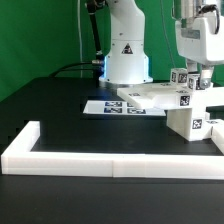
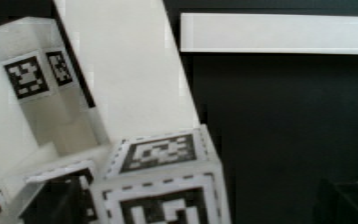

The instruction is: Assemble chair

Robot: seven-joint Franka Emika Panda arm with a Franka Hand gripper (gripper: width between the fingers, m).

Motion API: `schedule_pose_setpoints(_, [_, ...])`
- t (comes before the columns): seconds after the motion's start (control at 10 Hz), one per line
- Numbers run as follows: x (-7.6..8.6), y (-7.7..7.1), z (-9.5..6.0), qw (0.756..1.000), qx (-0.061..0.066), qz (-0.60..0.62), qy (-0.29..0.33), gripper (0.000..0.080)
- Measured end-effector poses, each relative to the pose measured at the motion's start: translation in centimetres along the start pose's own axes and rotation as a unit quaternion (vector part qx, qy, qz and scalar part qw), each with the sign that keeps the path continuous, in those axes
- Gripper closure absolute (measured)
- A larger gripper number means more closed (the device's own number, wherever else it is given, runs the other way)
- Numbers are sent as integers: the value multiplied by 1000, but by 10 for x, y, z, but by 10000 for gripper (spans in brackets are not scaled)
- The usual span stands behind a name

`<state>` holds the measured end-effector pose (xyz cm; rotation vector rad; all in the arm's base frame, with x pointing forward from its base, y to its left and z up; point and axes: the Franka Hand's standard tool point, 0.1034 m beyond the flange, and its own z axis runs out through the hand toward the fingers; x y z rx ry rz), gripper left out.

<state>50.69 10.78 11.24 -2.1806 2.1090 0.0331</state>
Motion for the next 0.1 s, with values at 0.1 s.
schedule_pose_setpoints(0.1, [0,0,0,1000,0,-1,0,150])
